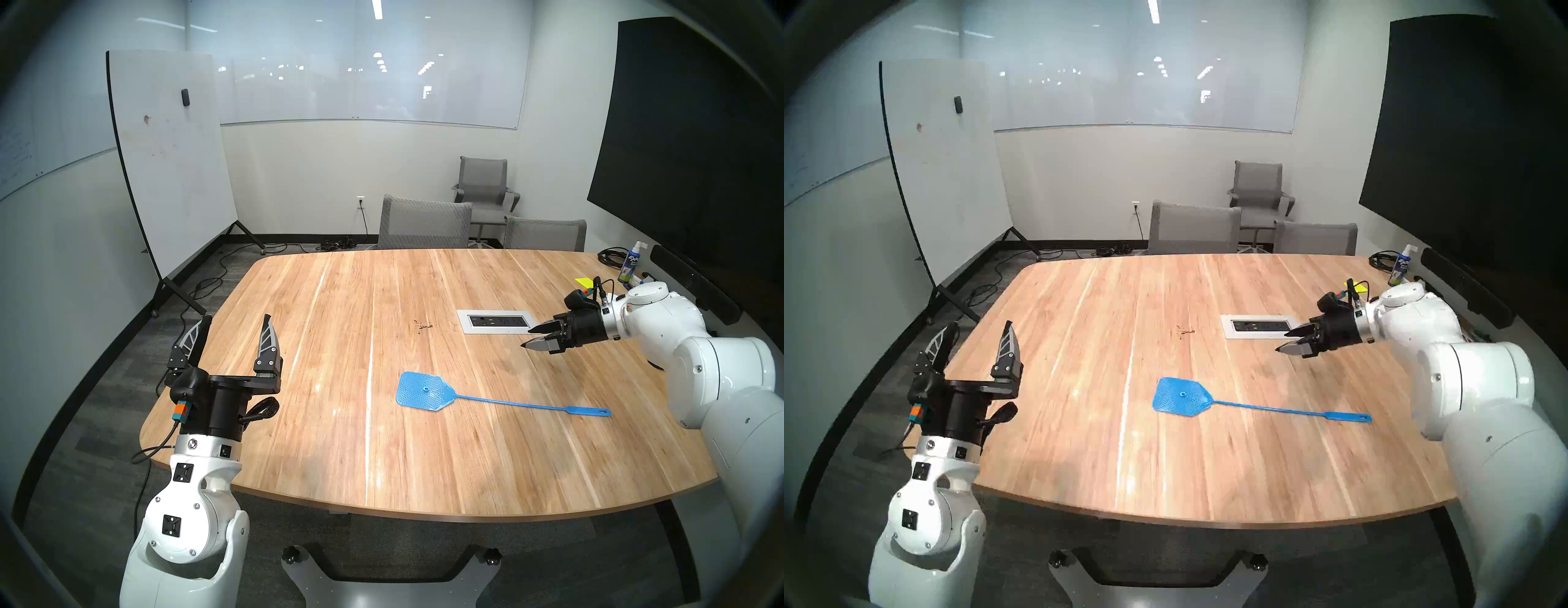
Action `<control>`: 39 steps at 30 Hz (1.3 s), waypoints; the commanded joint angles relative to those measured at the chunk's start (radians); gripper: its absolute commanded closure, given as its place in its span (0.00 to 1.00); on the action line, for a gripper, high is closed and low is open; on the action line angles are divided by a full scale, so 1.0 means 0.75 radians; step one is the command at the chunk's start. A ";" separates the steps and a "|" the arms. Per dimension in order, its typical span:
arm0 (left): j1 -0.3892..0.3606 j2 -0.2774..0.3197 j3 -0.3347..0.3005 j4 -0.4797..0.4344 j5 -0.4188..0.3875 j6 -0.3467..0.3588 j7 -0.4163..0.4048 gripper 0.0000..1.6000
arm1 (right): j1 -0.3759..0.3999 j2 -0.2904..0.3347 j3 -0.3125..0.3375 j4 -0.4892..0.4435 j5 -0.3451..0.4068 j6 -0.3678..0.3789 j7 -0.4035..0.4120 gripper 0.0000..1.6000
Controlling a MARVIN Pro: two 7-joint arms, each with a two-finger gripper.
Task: Swat a bug on table
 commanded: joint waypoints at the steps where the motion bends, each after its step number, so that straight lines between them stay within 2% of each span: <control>1: -0.004 0.001 0.002 -0.022 0.001 -0.006 -0.002 0.00 | -0.039 0.099 0.055 0.013 0.046 0.040 -0.002 0.00; 21: -0.011 0.001 0.001 -0.009 0.001 -0.006 -0.001 0.00 | -0.189 0.197 0.175 0.022 0.103 0.038 0.060 0.00; 39: -0.017 0.001 0.002 -0.006 0.001 -0.007 -0.002 0.00 | -0.258 0.165 0.317 0.016 0.185 -0.111 0.083 0.00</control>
